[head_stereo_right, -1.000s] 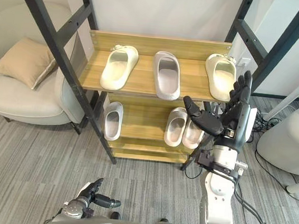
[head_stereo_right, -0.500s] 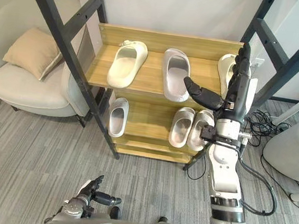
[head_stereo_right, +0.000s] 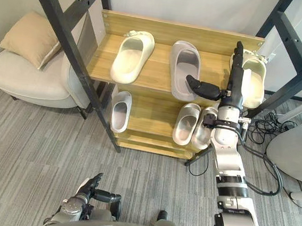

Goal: Organize the slippers on the shoe rack

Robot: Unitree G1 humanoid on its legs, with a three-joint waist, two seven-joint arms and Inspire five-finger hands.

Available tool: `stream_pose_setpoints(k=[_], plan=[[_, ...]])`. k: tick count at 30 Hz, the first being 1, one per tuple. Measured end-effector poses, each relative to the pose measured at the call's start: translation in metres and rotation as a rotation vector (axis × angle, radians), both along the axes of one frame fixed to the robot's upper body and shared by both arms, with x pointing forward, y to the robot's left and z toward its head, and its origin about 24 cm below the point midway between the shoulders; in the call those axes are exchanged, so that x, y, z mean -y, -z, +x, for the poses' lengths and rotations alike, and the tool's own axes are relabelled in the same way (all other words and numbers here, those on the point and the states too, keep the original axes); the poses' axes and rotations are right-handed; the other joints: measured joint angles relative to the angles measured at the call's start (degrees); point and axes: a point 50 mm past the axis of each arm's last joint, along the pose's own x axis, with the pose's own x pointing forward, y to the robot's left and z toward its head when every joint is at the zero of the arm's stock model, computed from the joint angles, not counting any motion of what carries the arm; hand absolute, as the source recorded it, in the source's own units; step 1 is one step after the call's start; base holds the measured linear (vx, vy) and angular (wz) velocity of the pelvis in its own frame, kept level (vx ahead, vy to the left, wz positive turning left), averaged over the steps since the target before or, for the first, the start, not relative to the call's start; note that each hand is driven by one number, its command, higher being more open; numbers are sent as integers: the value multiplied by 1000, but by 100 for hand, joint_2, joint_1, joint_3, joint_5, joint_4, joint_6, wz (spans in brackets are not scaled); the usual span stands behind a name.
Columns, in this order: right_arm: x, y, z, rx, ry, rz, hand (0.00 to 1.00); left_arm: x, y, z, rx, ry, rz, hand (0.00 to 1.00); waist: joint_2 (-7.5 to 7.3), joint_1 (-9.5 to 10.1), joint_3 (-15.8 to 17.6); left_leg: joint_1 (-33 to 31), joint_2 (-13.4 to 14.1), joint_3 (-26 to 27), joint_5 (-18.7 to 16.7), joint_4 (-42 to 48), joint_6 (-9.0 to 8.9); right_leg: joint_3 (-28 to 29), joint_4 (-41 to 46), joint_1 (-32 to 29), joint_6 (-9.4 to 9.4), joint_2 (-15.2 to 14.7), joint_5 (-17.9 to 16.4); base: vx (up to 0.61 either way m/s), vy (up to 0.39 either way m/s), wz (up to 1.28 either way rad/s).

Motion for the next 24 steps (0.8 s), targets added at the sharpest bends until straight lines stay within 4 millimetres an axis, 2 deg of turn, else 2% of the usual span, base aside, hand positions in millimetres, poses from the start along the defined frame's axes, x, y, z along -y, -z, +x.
stream_pose_setpoints(k=[13, 14, 19, 21, 24], plan=[[-6, -33, 32, 25, -14, -37, 100, -1, -5, 8, 43, -43, -29, 100, -22, 97, 236, -234, -13, -52, 75, 0, 87, -80, -120, -142, -13, 2, 280, -2, 10, 1], [-6, -35, 34, 25, -14, -36, 0, -2, -5, 8, 44, -48, -31, 100, -27, 108, 241, -245, -15, -52, 79, 0, 89, -83, -127, -147, -12, 2, 291, 0, 0, 0], [-15, -54, 45, 43, -48, -58, 0, -7, -8, 11, 64, -90, -40, 100, -65, 197, 332, -309, -16, -52, 152, -62, 88, -108, -151, -226, -14, -1, 320, 0, 0, 0], [-23, -71, 51, 66, -84, -82, 0, -7, -9, 13, 75, -95, -45, 100, -53, 217, 413, -309, -6, -55, 183, -92, 76, -117, -151, -236, -14, 10, 319, 0, 0, 0], [-28, -86, 58, 77, -104, -117, 0, -7, -10, 14, 79, -106, -52, 100, -49, 239, 441, -308, -4, -89, 215, -129, 69, -146, -160, -238, -14, 23, 319, 12, 0, 5]])
